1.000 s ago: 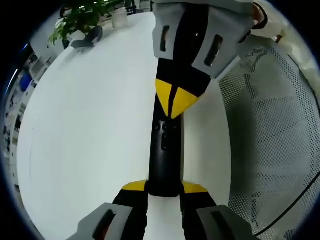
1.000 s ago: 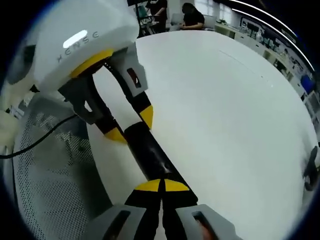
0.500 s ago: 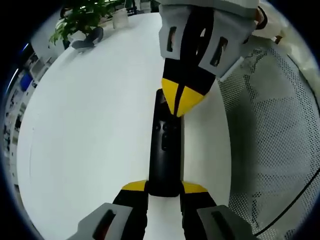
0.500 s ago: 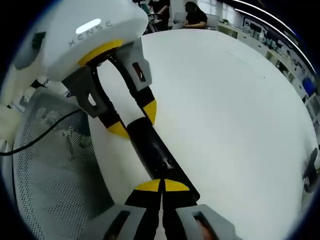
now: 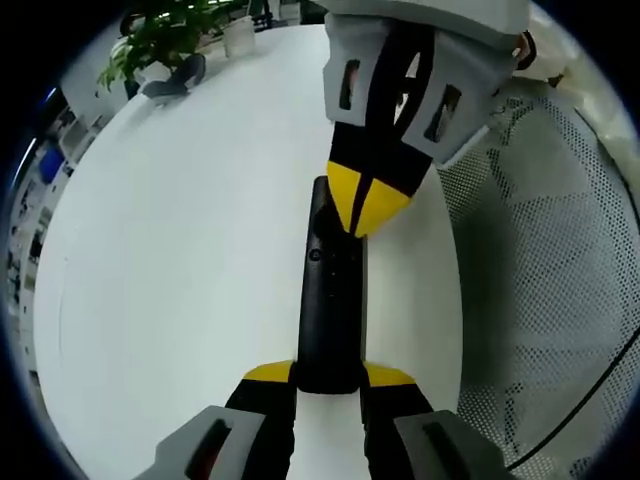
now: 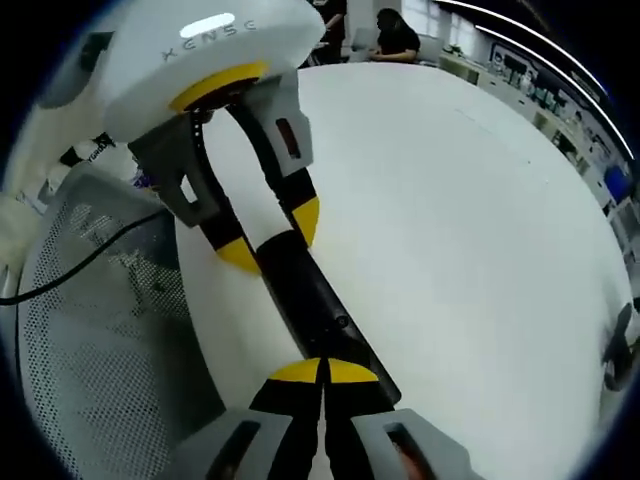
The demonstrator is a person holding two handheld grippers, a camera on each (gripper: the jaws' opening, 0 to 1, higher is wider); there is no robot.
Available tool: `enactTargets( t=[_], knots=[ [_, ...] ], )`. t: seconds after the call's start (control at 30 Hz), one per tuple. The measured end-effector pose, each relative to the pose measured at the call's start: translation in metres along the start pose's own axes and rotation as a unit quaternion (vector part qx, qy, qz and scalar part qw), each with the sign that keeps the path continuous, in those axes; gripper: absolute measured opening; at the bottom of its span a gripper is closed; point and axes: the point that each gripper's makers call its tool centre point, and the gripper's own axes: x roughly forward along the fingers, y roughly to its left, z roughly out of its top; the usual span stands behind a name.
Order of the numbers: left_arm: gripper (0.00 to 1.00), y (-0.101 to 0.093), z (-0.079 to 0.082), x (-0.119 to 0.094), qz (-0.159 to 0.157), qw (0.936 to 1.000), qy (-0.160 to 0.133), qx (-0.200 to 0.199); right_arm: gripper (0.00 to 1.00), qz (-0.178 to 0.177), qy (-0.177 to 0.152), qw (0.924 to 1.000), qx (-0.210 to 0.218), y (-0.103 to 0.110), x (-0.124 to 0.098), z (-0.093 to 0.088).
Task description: Press the specified remote control buttons in sequence, fully releasing each button before pressing the next.
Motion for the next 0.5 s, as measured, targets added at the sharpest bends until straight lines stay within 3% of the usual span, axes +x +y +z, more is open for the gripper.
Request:
enactTargets(
  t=[0.1,0.23,0.5],
  knots=[
    [0.22,-0.0001,0.0001,0.0001,0.000,1.0000,0.003,0.004,0.00,-0.003,-0.005,1.0000,0.002,0.0000,-0.0005,0.0002],
    [0.22,-0.0002,0.0000,0.0000,0.001,1.0000,0.006,0.003,0.00,0.000,-0.007,0.9993,0.036,-0.0016,-0.0019,0.0011],
    [0.22,-0.0008,-0.0001,-0.0001,0.002,1.0000,0.005,0.004,0.00,-0.011,-0.011,0.9996,0.025,-0.0094,-0.0040,0.0014]
  ],
)
